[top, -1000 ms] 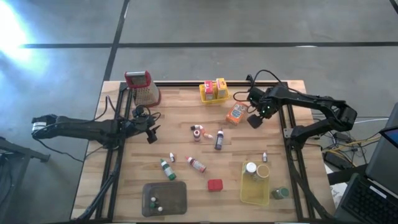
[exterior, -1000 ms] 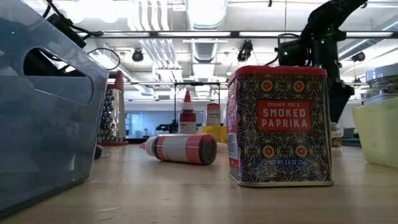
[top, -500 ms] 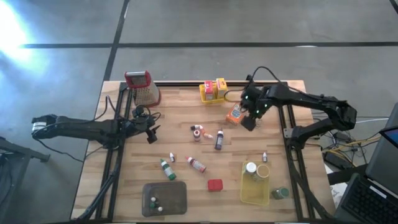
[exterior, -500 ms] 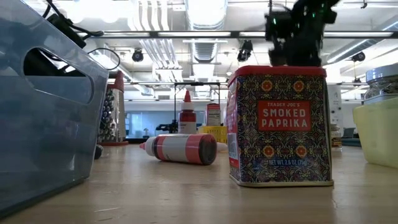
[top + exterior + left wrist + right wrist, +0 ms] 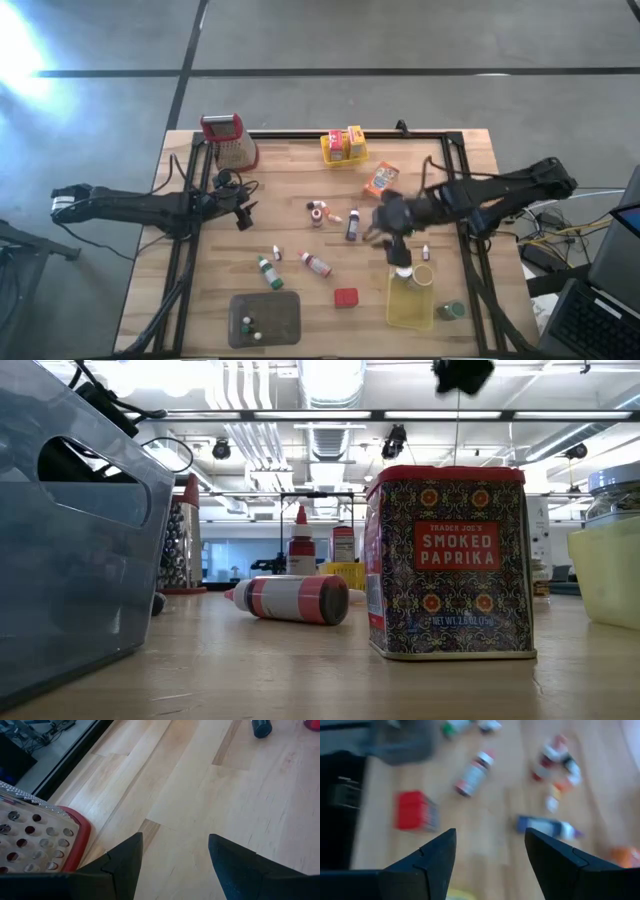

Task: Pick & Place Kitchen Items
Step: Put the red seasoning can into the bottom yellow bin

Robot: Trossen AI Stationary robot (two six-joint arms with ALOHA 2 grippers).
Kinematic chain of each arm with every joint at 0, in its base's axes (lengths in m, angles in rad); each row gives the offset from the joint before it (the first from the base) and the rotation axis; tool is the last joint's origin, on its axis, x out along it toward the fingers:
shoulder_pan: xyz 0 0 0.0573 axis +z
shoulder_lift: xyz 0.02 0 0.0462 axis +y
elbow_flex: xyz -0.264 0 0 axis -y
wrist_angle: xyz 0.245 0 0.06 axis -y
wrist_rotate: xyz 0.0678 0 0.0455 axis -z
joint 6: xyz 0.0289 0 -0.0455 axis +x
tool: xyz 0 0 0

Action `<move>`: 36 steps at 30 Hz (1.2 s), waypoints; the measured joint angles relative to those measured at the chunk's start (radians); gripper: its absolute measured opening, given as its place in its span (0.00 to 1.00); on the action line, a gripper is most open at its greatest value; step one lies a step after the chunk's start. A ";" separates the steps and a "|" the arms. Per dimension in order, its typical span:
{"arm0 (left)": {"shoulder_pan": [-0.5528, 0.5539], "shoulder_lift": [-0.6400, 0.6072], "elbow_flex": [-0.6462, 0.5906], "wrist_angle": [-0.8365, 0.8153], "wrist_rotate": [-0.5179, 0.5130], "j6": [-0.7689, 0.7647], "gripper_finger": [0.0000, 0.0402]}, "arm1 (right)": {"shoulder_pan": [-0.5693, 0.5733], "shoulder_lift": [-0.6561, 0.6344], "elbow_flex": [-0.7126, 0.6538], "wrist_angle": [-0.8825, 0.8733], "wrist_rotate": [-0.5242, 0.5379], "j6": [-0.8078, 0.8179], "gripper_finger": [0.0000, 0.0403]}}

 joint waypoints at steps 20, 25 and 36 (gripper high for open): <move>0.000 0.000 0.000 0.000 0.000 0.000 0.58 | 0.201 0.562 0.550 -0.220 0.023 0.086 0.54; 0.000 0.000 0.000 0.000 0.000 0.000 0.58 | 0.205 0.698 0.703 -0.379 0.051 0.096 0.58; 0.000 0.000 0.000 0.000 0.000 0.000 0.58 | 0.215 0.958 0.966 -0.561 0.055 0.086 0.68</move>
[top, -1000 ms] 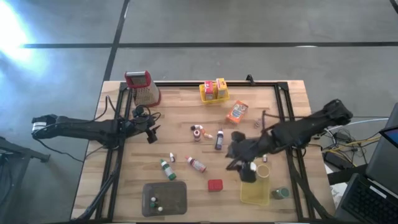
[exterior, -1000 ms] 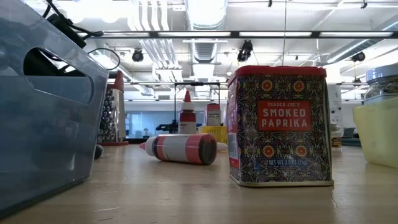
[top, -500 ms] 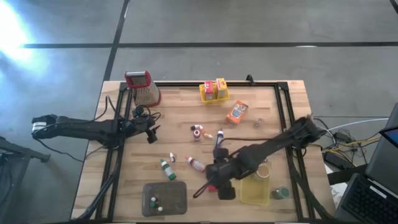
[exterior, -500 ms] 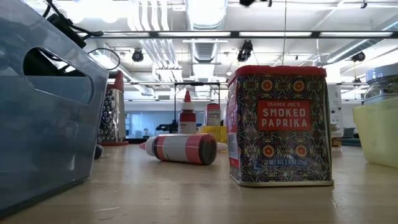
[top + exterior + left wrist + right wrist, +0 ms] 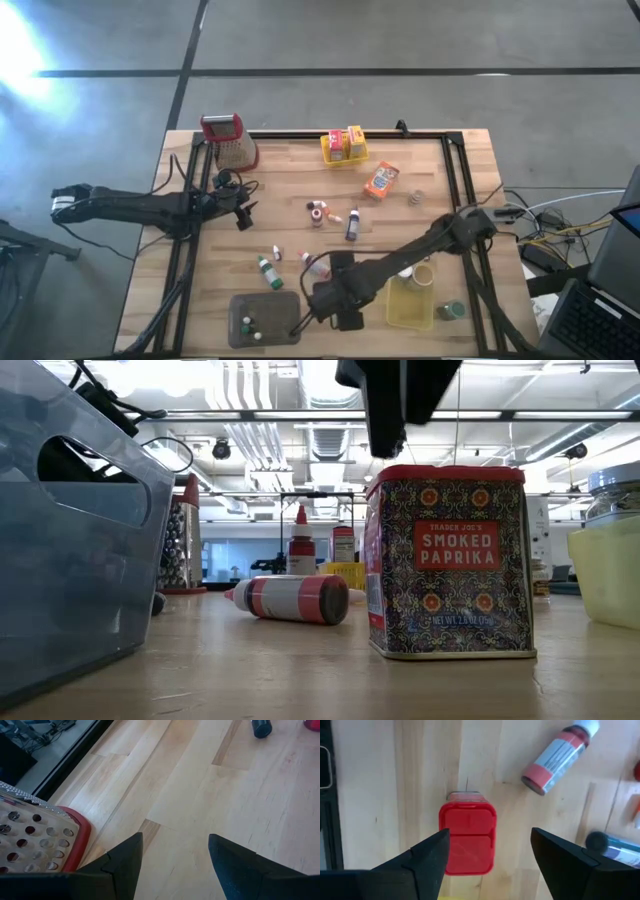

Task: Pick & Place Kitchen Items
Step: Put the red seasoning can into the bottom yellow bin

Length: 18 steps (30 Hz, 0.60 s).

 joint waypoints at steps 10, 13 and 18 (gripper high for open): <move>0.000 0.000 0.000 0.000 0.000 0.000 0.58 | 0.011 0.039 0.067 -0.071 -0.005 0.054 0.73; 0.000 0.000 0.000 0.000 0.000 0.000 0.58 | 0.016 0.038 0.062 -0.071 -0.014 0.071 0.74; 0.000 0.000 0.000 0.000 0.000 0.000 0.58 | 0.019 0.038 0.045 -0.063 -0.013 0.079 0.75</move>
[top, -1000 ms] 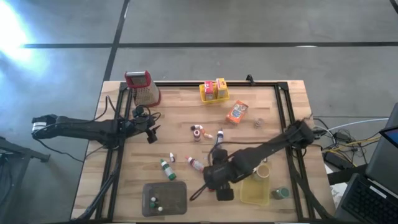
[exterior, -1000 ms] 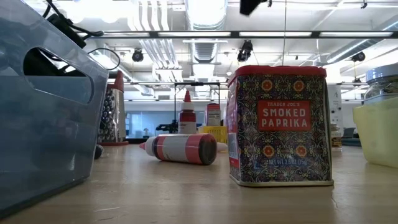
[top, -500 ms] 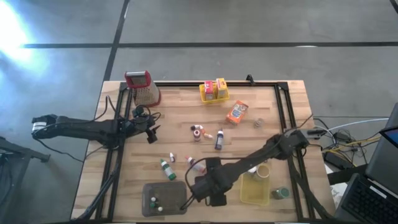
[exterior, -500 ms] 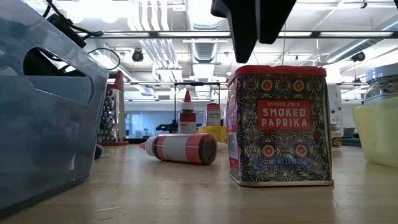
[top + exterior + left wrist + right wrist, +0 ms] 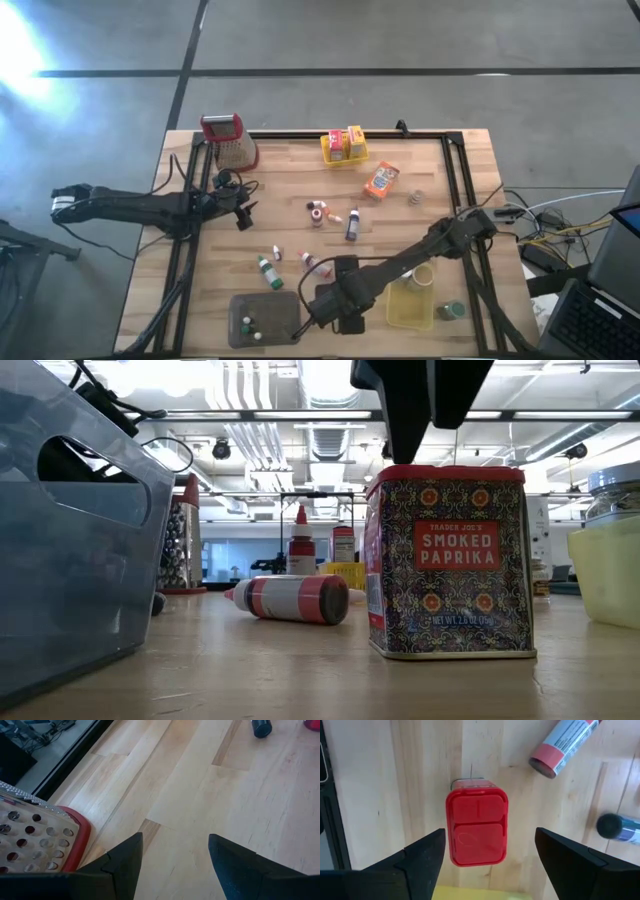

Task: Pick & Place Kitchen Items
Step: Put the red seasoning can into the bottom yellow bin

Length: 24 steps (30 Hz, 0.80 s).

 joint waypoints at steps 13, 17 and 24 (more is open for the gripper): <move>0.000 0.000 0.000 0.000 0.000 0.000 0.58 | 0.002 0.000 -0.038 0.058 -0.033 0.002 0.71; 0.000 0.000 0.000 0.000 0.000 0.000 0.58 | 0.002 0.000 -0.074 0.067 -0.043 0.003 0.69; 0.000 0.000 0.000 0.000 0.000 0.000 0.58 | 0.002 0.001 -0.092 0.087 -0.044 0.002 0.73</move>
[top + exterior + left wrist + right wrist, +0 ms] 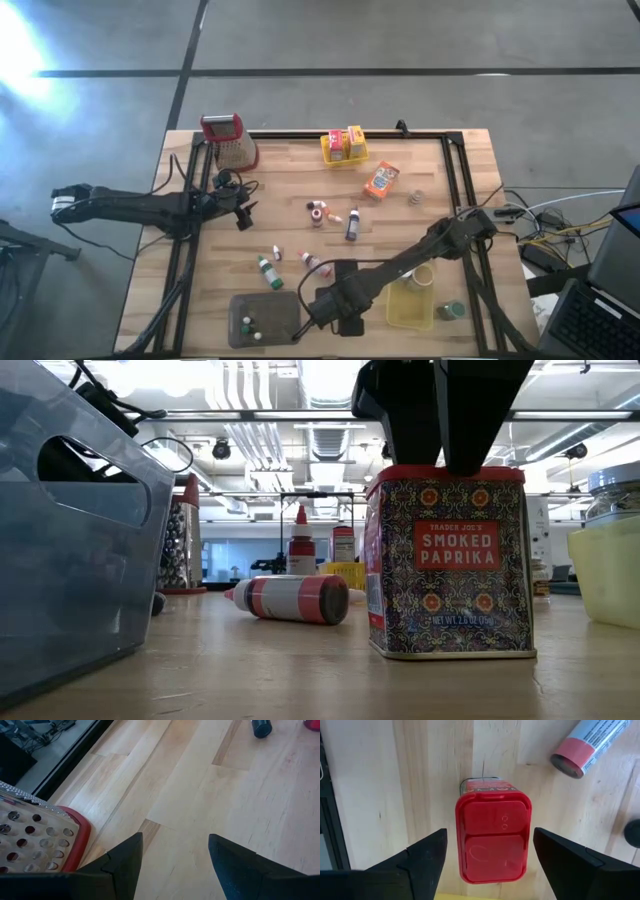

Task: Pick & Place Kitchen Items
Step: Put the red seasoning can into the bottom yellow bin

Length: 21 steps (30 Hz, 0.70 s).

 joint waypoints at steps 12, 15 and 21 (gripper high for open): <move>0.000 0.000 0.000 0.000 0.000 0.000 0.58 | 0.000 0.000 -0.057 0.036 0.000 -0.008 0.73; 0.000 0.000 0.000 0.000 0.000 0.000 0.58 | -0.001 0.000 -0.063 0.044 0.000 -0.016 0.69; 0.000 0.000 0.000 0.000 0.000 0.000 0.58 | -0.001 0.000 -0.063 0.054 0.001 -0.018 0.60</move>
